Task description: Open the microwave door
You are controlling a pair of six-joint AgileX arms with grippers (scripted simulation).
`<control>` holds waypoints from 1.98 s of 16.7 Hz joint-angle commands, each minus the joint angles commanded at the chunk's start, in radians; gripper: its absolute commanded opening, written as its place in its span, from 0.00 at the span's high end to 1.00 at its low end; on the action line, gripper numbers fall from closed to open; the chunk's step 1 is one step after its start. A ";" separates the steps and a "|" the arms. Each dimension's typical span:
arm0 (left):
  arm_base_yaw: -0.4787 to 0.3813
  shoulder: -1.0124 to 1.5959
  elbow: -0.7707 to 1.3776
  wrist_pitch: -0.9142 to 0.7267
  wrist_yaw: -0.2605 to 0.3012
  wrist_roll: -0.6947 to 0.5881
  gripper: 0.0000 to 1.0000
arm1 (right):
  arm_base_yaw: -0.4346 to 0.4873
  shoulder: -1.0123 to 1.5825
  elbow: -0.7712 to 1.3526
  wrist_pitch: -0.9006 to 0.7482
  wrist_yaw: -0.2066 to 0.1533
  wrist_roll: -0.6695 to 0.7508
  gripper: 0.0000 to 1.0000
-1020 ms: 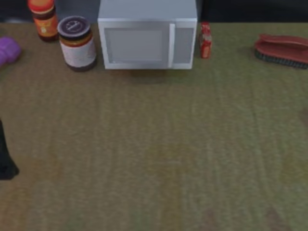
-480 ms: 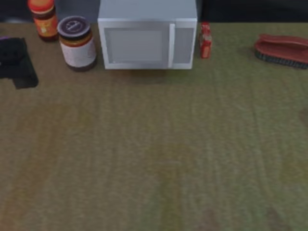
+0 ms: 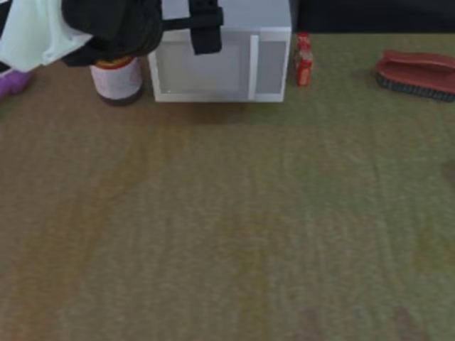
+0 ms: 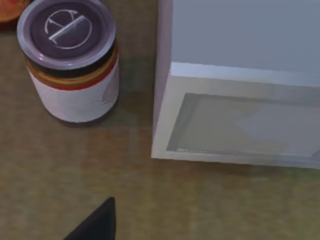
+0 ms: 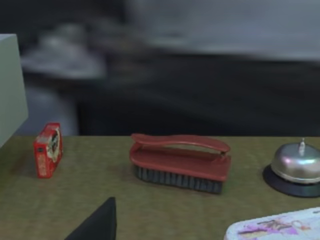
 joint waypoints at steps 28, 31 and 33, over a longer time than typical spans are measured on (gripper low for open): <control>-0.109 0.730 0.619 -0.046 -0.061 -0.095 0.08 | 0.000 0.000 0.000 0.000 0.000 0.000 0.00; -0.109 0.730 0.619 -0.046 -0.061 -0.095 0.30 | 0.000 0.000 0.000 0.000 0.000 0.000 0.00; -0.109 0.730 0.619 -0.046 -0.061 -0.095 0.45 | 0.000 0.000 0.000 0.000 0.000 0.000 0.00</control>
